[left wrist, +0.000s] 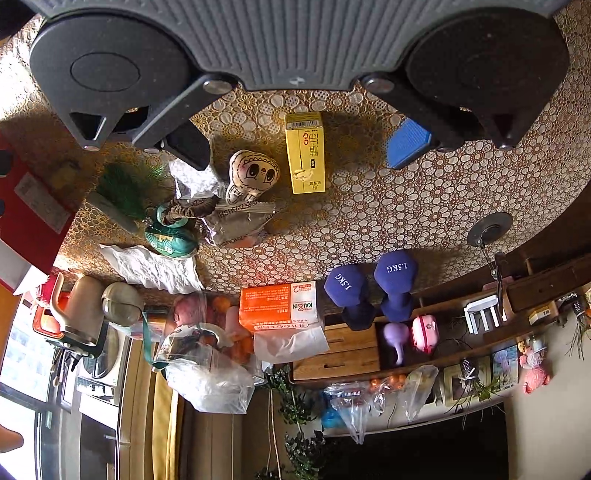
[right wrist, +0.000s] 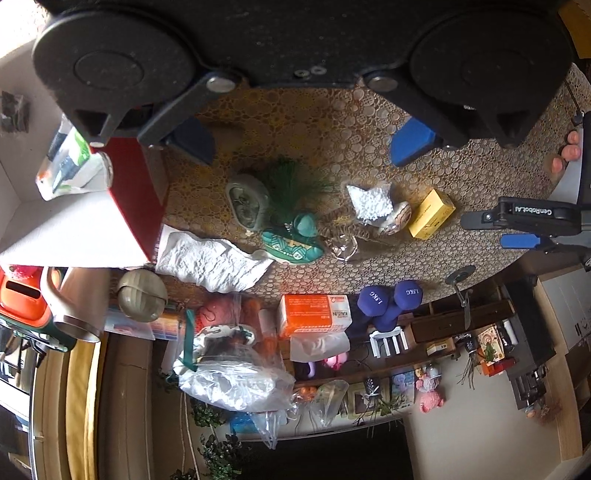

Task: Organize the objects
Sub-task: 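Withdraw both open tools from the shoebox back over the table, then grasp the yellow printed box with left tool while right grasps the white-pieces bag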

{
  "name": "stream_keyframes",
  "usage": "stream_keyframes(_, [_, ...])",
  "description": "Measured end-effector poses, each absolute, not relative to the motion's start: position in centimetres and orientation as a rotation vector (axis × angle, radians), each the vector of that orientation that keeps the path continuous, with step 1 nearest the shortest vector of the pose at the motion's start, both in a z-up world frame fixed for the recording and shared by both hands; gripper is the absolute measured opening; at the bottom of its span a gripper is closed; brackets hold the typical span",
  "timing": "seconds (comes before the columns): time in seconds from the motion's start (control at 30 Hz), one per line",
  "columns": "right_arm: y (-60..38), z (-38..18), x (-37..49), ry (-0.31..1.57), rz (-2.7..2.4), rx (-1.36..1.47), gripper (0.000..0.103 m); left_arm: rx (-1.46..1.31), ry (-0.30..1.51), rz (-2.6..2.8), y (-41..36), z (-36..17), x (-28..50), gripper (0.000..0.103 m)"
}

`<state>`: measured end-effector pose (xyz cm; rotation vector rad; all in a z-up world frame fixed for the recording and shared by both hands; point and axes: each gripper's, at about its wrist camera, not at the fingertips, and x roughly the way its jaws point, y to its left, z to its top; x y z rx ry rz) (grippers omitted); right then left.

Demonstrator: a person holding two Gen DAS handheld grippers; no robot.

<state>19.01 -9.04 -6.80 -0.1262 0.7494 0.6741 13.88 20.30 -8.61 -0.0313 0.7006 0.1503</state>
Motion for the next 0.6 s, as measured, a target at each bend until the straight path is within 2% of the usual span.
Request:
stream_keyframes(0.1, [-7.0, -7.4, 19.7, 0.755, 0.716, -0.154, 0.097, -0.016, 0.710, 0.159, 20.5, -9.8, 15.0, 0.103])
stream_keyframes(0.43, [-0.8, -10.4, 22.3, 0.777, 0.799, -0.228, 0.095, -0.056, 0.753, 0.193, 22.5, -12.8, 17.2, 0.103])
stream_keyframes(0.5, [0.2, -11.0, 22.6, 0.788, 0.817, -0.241, 0.089, -0.062, 0.758, 0.188, 22.7, -13.1, 17.5, 0.103])
stream_keyframes(0.6, [1.8, -11.9, 22.9, 0.785, 0.825, -0.284, 0.087, -0.055, 0.765, 0.183, 22.7, -13.5, 18.0, 0.102])
